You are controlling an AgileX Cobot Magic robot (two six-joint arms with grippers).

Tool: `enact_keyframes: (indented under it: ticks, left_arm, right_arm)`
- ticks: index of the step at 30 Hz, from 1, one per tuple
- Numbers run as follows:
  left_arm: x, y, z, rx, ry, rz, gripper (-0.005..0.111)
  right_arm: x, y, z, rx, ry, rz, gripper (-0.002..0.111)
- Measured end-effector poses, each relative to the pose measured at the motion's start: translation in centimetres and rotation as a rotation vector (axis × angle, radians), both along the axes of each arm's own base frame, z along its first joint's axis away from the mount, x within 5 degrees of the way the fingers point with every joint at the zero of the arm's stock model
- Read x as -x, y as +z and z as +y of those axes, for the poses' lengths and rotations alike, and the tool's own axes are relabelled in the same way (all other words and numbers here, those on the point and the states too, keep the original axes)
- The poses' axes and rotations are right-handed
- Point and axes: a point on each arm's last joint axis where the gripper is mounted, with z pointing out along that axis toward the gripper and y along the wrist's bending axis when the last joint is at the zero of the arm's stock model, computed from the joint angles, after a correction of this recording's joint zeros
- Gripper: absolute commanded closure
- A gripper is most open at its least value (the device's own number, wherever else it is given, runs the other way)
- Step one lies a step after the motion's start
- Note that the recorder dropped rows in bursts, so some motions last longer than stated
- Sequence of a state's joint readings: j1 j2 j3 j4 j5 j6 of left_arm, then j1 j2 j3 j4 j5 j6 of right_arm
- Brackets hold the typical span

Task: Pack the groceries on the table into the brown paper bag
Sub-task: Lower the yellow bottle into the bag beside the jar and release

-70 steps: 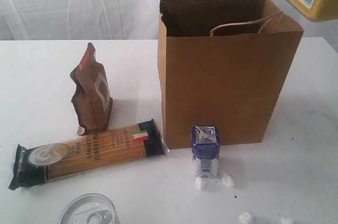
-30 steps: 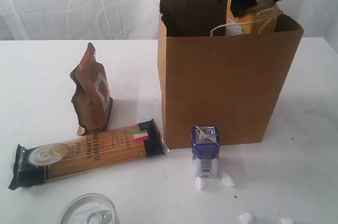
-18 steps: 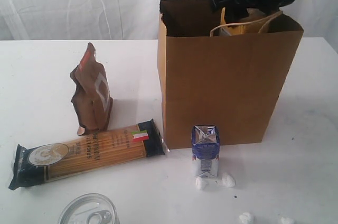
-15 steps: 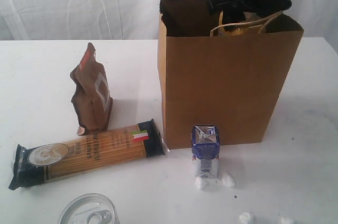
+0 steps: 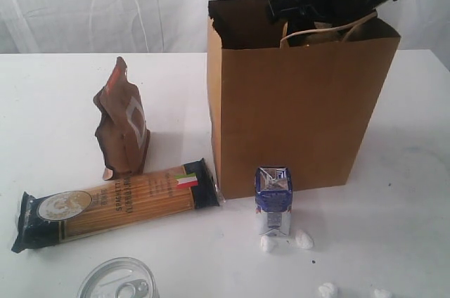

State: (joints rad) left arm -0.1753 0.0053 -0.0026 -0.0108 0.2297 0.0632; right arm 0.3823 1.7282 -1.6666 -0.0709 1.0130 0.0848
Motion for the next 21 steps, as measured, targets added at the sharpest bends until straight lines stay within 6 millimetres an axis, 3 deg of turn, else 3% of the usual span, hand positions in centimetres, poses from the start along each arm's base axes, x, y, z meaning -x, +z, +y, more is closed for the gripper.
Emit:
enact_keyframes:
  ticks: [7, 12, 21]
  left_arm:
    - [0.0, 0.0, 0.0, 0.000, 0.000, 0.000, 0.107]
    - [0.0, 0.0, 0.0, 0.000, 0.000, 0.000, 0.107]
    - [0.0, 0.0, 0.0, 0.000, 0.000, 0.000, 0.107]
  right_arm:
    - [-1.1, -2.1, 0.5, 0.020, 0.001, 0.051, 0.108]
    - [-1.1, -2.2, 0.5, 0.025, 0.007, 0.053, 0.108]
    - [-0.9, 0.1, 1.4, 0.044, 0.100, -0.029, 0.108]
